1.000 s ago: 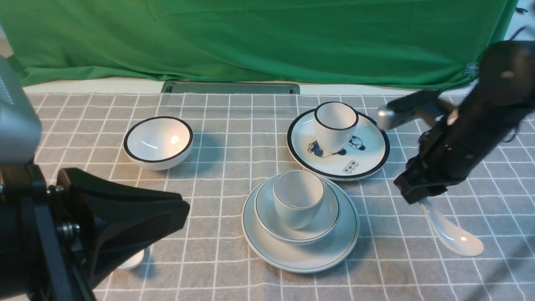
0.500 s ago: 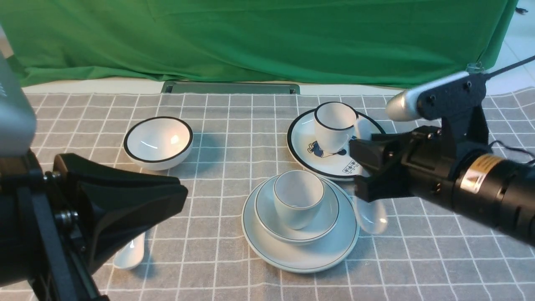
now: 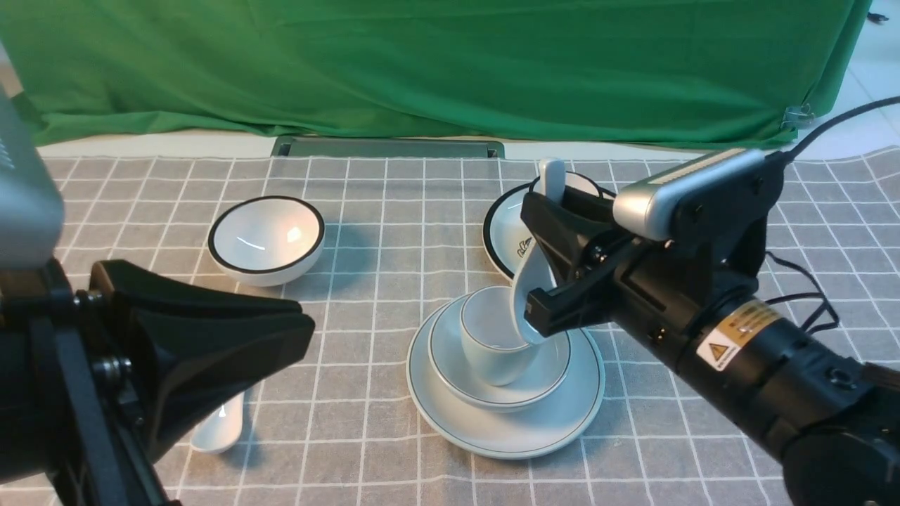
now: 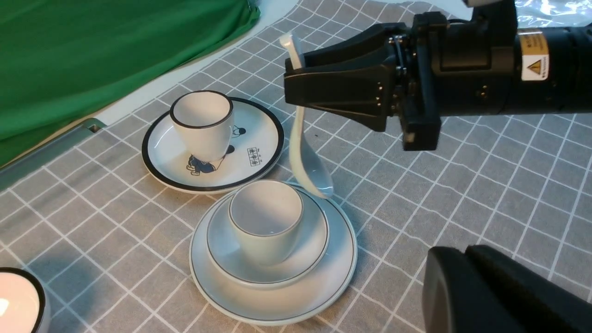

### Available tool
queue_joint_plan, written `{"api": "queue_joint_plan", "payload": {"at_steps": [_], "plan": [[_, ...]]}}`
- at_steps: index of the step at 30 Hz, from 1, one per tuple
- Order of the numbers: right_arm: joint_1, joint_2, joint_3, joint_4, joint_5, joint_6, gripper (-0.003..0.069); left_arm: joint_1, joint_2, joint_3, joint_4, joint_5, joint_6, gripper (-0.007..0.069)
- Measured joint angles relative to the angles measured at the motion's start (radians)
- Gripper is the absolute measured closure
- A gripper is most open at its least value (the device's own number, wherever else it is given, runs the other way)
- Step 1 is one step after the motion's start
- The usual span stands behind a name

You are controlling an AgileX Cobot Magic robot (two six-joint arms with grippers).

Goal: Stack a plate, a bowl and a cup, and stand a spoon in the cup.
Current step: Use the right arm to put the blue soup spoon into the blue teacup in the middle

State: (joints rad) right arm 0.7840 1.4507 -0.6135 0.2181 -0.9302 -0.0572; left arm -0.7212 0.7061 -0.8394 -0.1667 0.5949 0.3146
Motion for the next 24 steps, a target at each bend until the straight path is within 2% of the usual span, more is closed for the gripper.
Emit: {"api": "queue_joint_plan", "payload": {"at_steps": [4, 9, 14, 24], "plan": [[0.0, 0.071, 0.0, -0.045, -0.096, 0.07, 0.0487, 0.0, 0.0, 0.0, 0.001, 0.006, 0.004, 0.0613], [-0.009, 0.168, -0.002, -0.066, -0.198, 0.085, 0.0487, 0.0, 0.0, 0.0, 0.004, 0.01, 0.008, 0.0613], [-0.06, 0.251, -0.037, -0.102, -0.223, 0.149, 0.0487, 0.0, 0.0, 0.0, 0.007, 0.01, 0.012, 0.0613], [-0.104, 0.336, -0.072, -0.139, -0.223, 0.179, 0.0487, 0.0, 0.0, 0.0, 0.007, 0.01, 0.012, 0.0613]]}}
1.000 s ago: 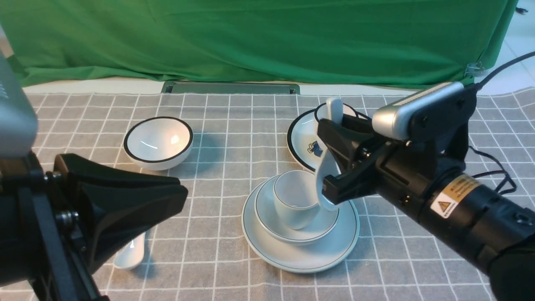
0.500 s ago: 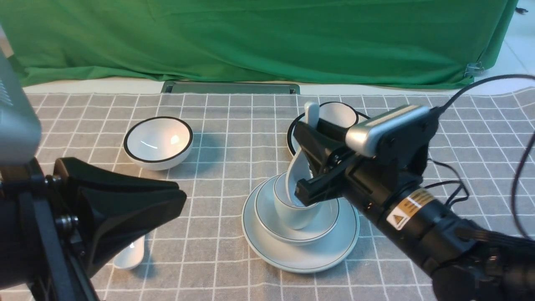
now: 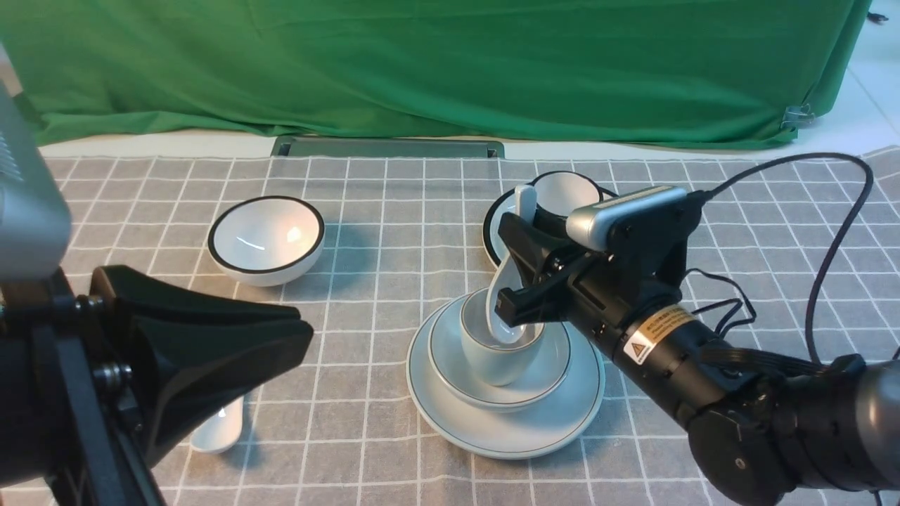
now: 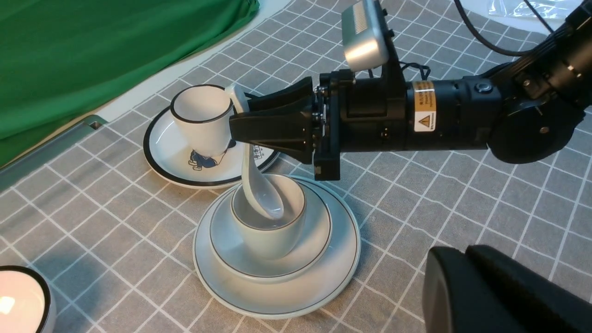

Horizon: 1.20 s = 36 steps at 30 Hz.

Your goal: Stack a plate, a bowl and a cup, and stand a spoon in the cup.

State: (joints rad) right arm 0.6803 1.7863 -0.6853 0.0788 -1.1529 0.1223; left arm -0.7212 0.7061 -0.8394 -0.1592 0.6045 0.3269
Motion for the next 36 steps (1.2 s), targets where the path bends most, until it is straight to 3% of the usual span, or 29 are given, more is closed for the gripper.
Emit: {"api": "queue_joint_plan", "payload": {"at_steps": [4, 12, 18, 20, 23, 25, 29, 32, 36], "plan": [[0.001, 0.031, 0.0, -0.007, -0.001, 0.001, 0.0487, 0.0, 0.0, 0.0, 0.0, 0.0, 0.0, 0.0613], [0.001, 0.071, 0.0, -0.007, -0.018, 0.001, 0.0279, 0.0, 0.0, 0.0, 0.011, 0.0, 0.001, 0.0613], [0.001, -0.031, 0.035, -0.071, 0.021, 0.051, 0.0263, 0.0, -0.075, 0.091, 0.053, -0.094, -0.01, 0.0613], [0.001, -0.149, 0.059, -0.136, 0.131, 0.083, 0.0293, 0.0, -0.156, 0.199, 0.041, -0.216, -0.024, 0.0613], [0.001, -0.378, 0.113, -0.221, 0.399, 0.101, 0.042, 0.0, -0.274, 0.395, -0.002, -0.445, -0.039, 0.0613], [0.001, -0.53, 0.149, -0.235, 0.635, 0.104, 0.0514, 0.0, -0.331, 0.532, -0.023, -0.61, -0.043, 0.0613], [0.001, -0.71, 0.193, -0.235, 0.919, 0.104, 0.061, 0.0, -0.365, 0.673, -0.021, -0.793, -0.045, 0.0613], [0.001, -0.84, 0.216, -0.235, 1.094, 0.122, 0.0639, 0.0, -0.371, 0.77, 0.002, -0.947, -0.045, 0.0613], [0.001, -0.97, 0.22, -0.235, 1.264, 0.175, 0.0638, 0.0, -0.371, 0.837, 0.029, -1.034, -0.046, 0.0613]]}}
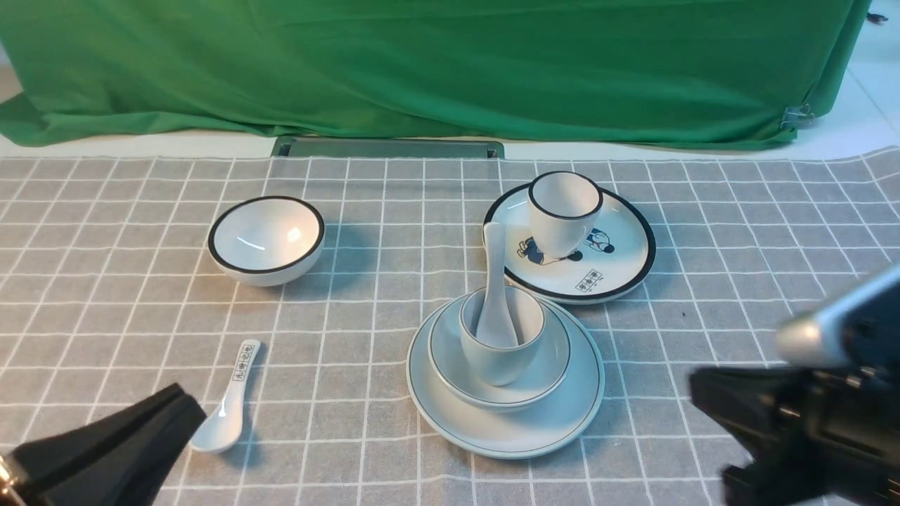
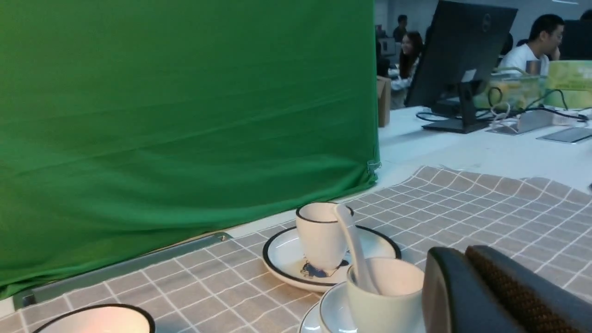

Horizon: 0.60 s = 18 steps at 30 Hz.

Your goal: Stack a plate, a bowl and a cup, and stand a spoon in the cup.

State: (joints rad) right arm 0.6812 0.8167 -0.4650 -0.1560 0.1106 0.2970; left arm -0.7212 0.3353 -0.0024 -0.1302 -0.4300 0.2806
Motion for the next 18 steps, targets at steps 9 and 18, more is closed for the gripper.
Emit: {"api": "queue_joint_plan", "payload": {"at_steps": [9, 18], "plan": [[0.0, -0.154, 0.001, 0.0, 0.063, 0.062, 0.0618, 0.0, 0.0, 0.008, 0.033, 0.052, 0.003, 0.0613], [0.0, -0.175, 0.001, 0.0, 0.062, 0.065, 0.058, 0.0, 0.0, 0.009, 0.062, 0.124, 0.004, 0.0613]]}}
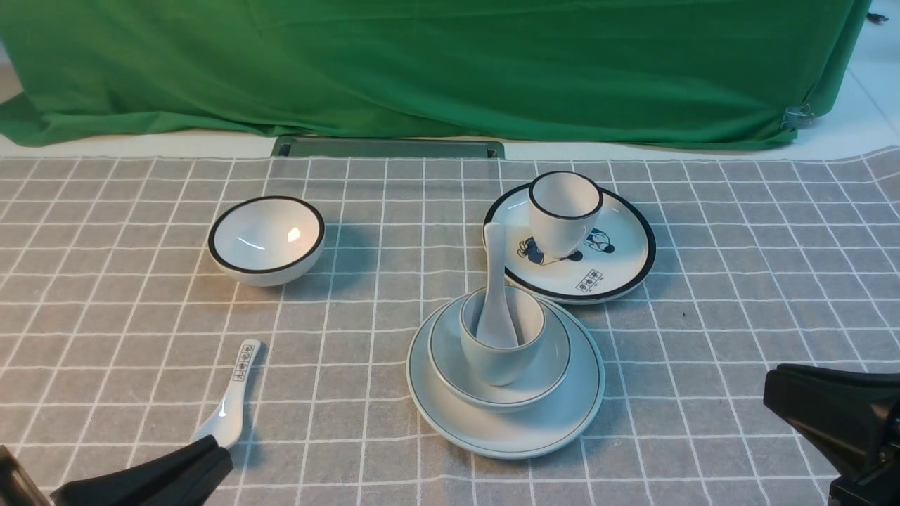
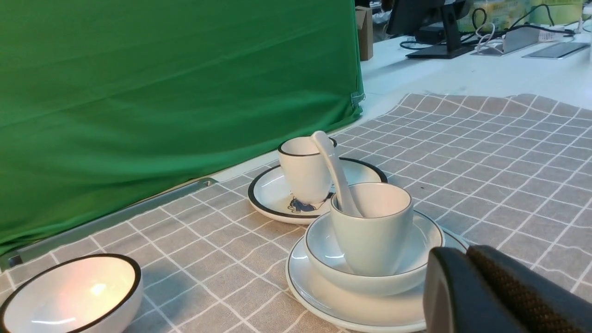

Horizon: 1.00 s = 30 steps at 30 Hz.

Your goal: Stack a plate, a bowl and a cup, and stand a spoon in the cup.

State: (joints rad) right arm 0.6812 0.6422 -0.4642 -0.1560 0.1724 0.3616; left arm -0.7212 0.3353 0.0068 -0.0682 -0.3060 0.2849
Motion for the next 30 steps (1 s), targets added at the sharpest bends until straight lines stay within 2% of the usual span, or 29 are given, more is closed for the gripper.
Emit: {"api": "queue_joint_plan", "payload": {"at_steps": [5, 8, 10, 12, 13, 19, 22, 26, 30], "plan": [[-0.002, -0.004, 0.001, -0.005, 0.001, -0.001, 0.057, 0.0, 0.0, 0.0, 0.002, 0.001, 0.0, 0.0613], [-0.044, -0.034, 0.025, -0.039, 0.0, -0.012, 0.0616, 0.0, 0.0, 0.0, 0.003, 0.002, 0.0, 0.0613], [-0.134, -0.107, 0.09, -0.042, 0.0, -0.054, 0.0639, 0.0, 0.0, 0.0, 0.003, 0.002, 0.0, 0.0613], [-0.288, -0.218, 0.198, -0.027, -0.012, -0.114, 0.0643, 0.0, 0.0, 0.0, 0.003, 0.002, 0.0, 0.0613], [-0.334, -0.261, 0.238, -0.02, -0.015, -0.127, 0.0643, 0.0, 0.0, 0.0, 0.003, 0.002, 0.0, 0.0613], [-0.539, -0.555, 0.459, -0.004, -0.006, -0.178, 0.0643, 0.0, 0.0, 0.0, 0.003, 0.002, 0.0, 0.0613], [-0.582, -0.631, 0.47, 0.004, 0.066, -0.224, 0.0643, 0.0, 0.0, 0.0, 0.005, 0.002, 0.001, 0.0613], [-0.596, -0.64, 0.471, 0.015, 0.058, -0.297, 0.0643, 0.0, 0.0, 0.0, 0.004, 0.01, 0.001, 0.0613], [-0.597, -0.64, 0.471, 0.018, 0.058, -0.303, 0.0643, 0.0, 0.0, 0.0, 0.004, 0.014, 0.001, 0.0613]]}}
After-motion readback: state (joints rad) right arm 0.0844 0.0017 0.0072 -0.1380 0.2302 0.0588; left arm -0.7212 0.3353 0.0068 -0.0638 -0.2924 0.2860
